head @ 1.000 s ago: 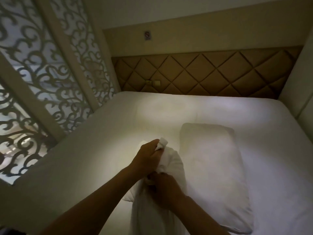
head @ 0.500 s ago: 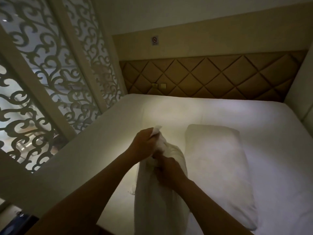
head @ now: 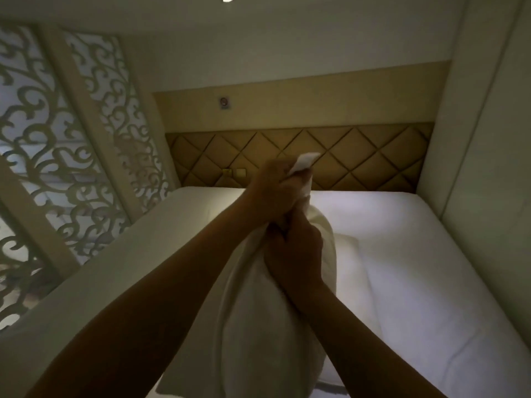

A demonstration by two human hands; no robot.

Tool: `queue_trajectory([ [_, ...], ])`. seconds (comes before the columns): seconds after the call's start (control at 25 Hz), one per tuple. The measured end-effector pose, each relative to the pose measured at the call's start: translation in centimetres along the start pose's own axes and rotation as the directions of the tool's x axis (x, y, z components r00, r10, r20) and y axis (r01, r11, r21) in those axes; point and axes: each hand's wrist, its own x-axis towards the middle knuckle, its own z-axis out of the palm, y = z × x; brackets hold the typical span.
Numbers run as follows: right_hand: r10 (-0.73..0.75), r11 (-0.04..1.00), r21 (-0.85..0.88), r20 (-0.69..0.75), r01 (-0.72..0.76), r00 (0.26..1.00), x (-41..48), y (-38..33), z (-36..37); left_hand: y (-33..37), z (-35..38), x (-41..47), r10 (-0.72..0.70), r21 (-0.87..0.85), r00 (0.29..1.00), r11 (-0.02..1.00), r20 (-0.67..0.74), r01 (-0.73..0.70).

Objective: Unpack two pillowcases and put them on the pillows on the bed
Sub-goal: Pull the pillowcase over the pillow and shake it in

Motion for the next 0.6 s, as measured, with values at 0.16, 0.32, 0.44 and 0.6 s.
queue_trajectory([
  [0.16,-0.166,0.978,-0.129,0.008,0.166,0.986,1.6,-2.7,-2.6,1.5,-1.0,1.3,-0.150,-0.240,0.981,0.964,-0.124,0.117],
  [0.32,-0.131,0.874,-0.423,0.266,0.238,0.955,1.2,0.8,-2.4,-2.5,1.0,0.5,-0.345,-0.247,0.936,0.915,-0.073,0.318],
  [0.44,0.228,0.856,-0.507,0.548,0.102,0.805,0.4,4.6,-1.2,-6.1,3.5,-1.1,-0.239,-0.045,0.970,0.970,0.041,0.241],
  [0.6,0.299,0.897,-0.436,0.471,-0.075,0.830,-1.1,6.4,-1.0,-9.6,5.2,-2.1,-0.180,0.167,0.962,0.975,0.203,0.147],
])
